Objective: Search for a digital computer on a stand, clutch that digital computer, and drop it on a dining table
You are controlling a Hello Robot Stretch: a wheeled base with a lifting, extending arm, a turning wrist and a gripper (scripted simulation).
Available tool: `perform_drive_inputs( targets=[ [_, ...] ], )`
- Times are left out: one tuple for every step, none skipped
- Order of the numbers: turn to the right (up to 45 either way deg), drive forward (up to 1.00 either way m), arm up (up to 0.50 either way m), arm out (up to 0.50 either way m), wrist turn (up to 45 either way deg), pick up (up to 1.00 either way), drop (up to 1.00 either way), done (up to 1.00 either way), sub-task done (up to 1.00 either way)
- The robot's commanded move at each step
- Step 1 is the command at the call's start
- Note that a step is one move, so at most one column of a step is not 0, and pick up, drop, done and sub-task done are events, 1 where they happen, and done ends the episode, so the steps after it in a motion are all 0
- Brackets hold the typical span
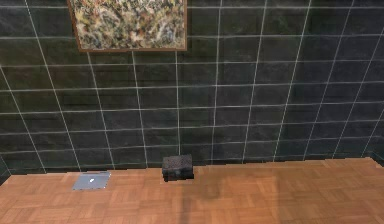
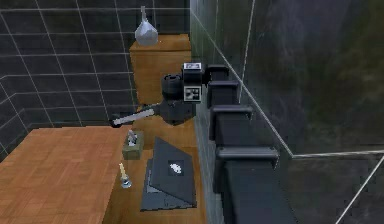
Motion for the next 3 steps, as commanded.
perform_drive_inputs(
  targets=[
    [0.0,0.0,0.0,0.0,24.0,0.0,0.0,0.0,0.0],
    [0.0,0.0,-0.2,0.0,0.0,0.0,0.0,0.0,0.0],
    [0.0,0.0,-0.32,0.0,0.0,0.0,0.0,0.0,0.0]
  ],
)
